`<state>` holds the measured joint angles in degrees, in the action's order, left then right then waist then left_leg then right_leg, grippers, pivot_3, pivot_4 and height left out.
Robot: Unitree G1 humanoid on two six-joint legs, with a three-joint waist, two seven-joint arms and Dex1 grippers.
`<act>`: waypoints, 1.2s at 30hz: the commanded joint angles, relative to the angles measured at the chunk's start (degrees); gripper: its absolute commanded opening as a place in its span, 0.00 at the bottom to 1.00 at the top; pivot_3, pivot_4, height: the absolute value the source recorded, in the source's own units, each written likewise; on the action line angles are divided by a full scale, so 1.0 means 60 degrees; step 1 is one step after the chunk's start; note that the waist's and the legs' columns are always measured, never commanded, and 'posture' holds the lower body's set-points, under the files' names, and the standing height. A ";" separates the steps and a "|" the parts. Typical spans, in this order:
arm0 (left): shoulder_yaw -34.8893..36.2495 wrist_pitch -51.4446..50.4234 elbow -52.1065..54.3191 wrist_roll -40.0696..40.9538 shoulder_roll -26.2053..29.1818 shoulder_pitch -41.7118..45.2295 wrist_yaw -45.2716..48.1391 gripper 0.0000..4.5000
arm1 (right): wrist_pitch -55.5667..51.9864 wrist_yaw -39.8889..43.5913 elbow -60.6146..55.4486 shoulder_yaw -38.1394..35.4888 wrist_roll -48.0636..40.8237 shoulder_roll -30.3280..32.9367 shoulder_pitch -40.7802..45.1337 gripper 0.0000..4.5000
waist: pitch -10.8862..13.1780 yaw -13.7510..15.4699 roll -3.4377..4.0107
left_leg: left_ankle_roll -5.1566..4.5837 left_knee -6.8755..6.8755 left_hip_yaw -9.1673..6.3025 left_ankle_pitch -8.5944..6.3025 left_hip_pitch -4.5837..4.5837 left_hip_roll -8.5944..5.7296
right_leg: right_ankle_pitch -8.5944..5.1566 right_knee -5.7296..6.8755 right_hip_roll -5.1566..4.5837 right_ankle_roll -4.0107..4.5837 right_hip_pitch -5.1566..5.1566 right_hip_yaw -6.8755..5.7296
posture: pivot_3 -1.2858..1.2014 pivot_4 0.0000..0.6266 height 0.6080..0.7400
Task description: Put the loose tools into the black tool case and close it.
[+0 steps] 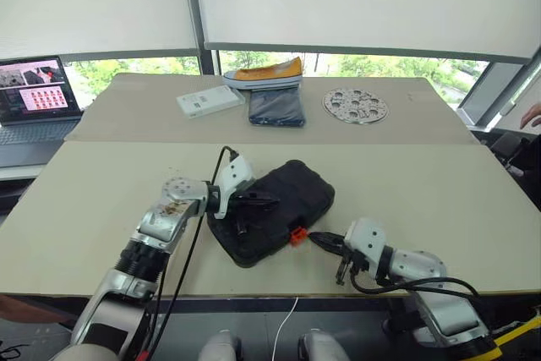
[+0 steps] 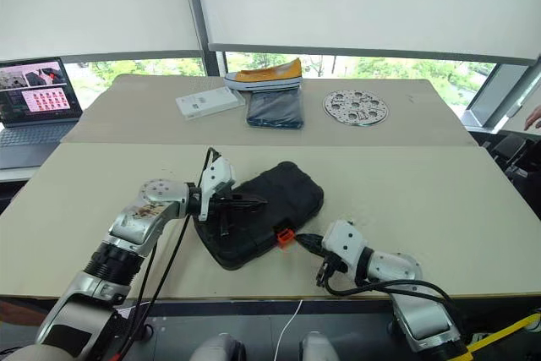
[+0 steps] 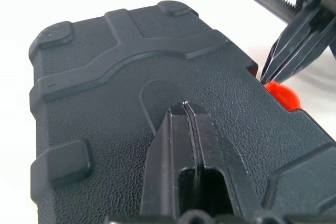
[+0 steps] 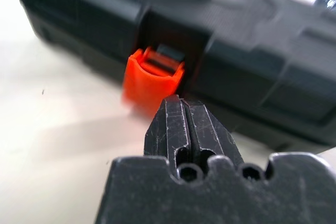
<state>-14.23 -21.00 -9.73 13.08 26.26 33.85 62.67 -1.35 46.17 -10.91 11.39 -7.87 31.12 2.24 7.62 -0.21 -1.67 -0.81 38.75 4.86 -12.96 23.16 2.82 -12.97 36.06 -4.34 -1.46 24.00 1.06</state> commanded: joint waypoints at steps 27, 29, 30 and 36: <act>-0.0783 -0.0392 -0.0442 -0.0526 0.0018 -0.0602 0.0085 0.00 | -0.1245 -0.0128 -0.1048 -0.0784 -0.1259 -0.0936 0.0900 0.00 | -0.0004 -0.0082 -0.0011 | 0.0000 -0.0002 -0.0005 0.0000 0.0010 0.0002 | 0.0000 0.0004 -0.0005 -0.0002 0.0016 0.0002 | 0.52 0.24 1.00; -0.0799 -0.0390 -0.0467 -0.0539 0.0004 -0.0615 0.0086 0.00 | -0.1754 -0.0115 -0.1389 -0.1031 -0.1726 -0.0878 0.0966 0.00 | -0.0003 -0.0088 -0.0011 | 0.0000 -0.0002 -0.0007 0.0000 0.0010 0.0002 | 0.0000 0.0004 -0.0005 -0.0002 0.0019 0.0005 | 0.52 0.24 1.00; -0.0810 -0.0398 -0.0479 -0.0546 -0.0009 -0.0627 0.0088 0.00 | -0.1977 -0.0078 -0.1504 -0.1060 -0.1896 -0.0854 0.1001 0.00 | -0.0004 -0.0096 -0.0011 | 0.0000 -0.0003 -0.0008 0.0000 0.0011 0.0003 | 0.0000 0.0004 -0.0003 -0.0002 0.0020 0.0005 | 0.52 0.24 1.00; -0.0809 -0.0463 -0.0458 -0.0589 -0.0098 -0.0719 0.0072 0.00 | -0.2512 0.0054 -0.1650 -0.0936 -0.2106 -0.0730 0.0842 0.00 | -0.0041 -0.0027 -0.0015 | 0.0001 -0.0021 -0.0011 -0.0001 -0.0005 0.0002 | -0.0008 -0.0005 -0.0002 -0.0002 0.0005 0.0001 | 0.52 0.24 1.00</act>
<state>-14.30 -21.39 -9.05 11.88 25.54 33.49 62.15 -15.48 46.15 -19.98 6.28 -19.34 26.26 8.14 7.38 -0.37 -1.75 -0.80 38.59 4.80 -12.97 23.14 2.81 -13.05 36.02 -4.38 -1.51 24.02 1.02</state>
